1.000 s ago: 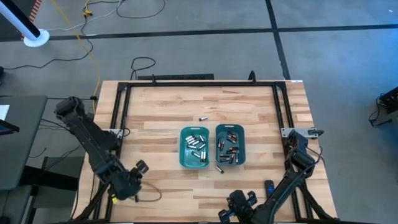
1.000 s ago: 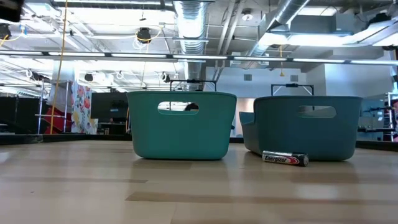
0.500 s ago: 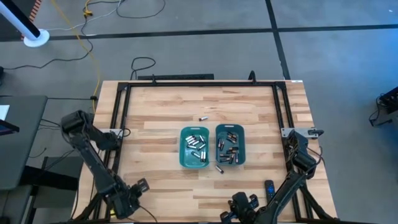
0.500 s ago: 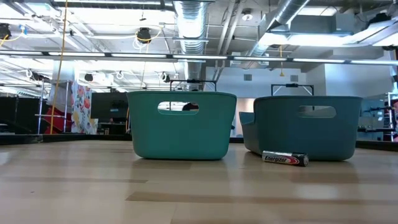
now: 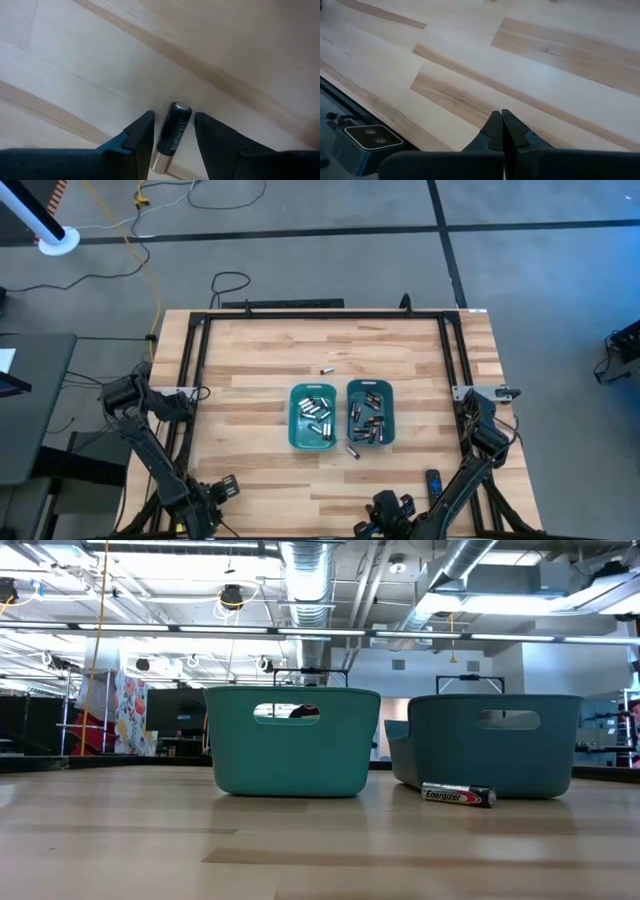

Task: Sort batteries
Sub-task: Put the black battery into the blue bin

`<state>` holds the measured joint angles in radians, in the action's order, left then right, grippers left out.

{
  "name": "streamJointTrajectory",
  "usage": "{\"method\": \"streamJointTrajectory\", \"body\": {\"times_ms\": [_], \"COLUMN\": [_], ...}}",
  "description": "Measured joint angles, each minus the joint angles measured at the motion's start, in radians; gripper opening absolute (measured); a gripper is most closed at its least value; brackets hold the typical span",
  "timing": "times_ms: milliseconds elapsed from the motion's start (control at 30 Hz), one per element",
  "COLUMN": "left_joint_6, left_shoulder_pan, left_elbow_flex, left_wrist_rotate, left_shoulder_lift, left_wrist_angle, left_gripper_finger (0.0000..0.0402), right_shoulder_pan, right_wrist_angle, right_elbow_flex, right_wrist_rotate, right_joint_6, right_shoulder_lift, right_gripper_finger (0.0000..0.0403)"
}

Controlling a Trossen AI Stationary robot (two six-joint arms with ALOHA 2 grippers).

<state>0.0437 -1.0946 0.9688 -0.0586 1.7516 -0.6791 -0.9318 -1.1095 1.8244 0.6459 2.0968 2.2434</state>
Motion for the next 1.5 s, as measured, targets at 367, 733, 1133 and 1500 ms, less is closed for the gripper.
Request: {"method": "streamJointTrajectory", "body": {"times_ms": [367,733,1133,1500], "left_joint_6": [0.084,0.203,0.284,0.132], "left_shoulder_pan": [0.016,0.099,0.268,0.447], "left_elbow_flex": [0.001,-0.001,-0.008,0.024], "left_wrist_rotate": [-0.002,0.027,-0.085,-0.138], "left_shoulder_lift": [0.025,0.017,-0.096,-0.344], "left_wrist_angle": [-0.021,-0.03,-0.126,-0.136], "left_gripper_finger": [0.0075,0.0038,0.0038,0.0038], "right_shoulder_pan": [0.006,0.007,0.01,-0.014], "right_wrist_angle": [-0.001,0.006,0.083,-0.029], "right_elbow_flex": [0.0,0.0,0.0,0.054], "right_wrist_rotate": [0.002,0.002,0.002,0.014], "right_joint_6": [-0.002,-0.002,-0.055,-0.118], "right_shoulder_lift": [0.0,0.0,0.0,-0.045], "right_gripper_finger": [0.0004,0.0004,0.0006,0.0029]}}
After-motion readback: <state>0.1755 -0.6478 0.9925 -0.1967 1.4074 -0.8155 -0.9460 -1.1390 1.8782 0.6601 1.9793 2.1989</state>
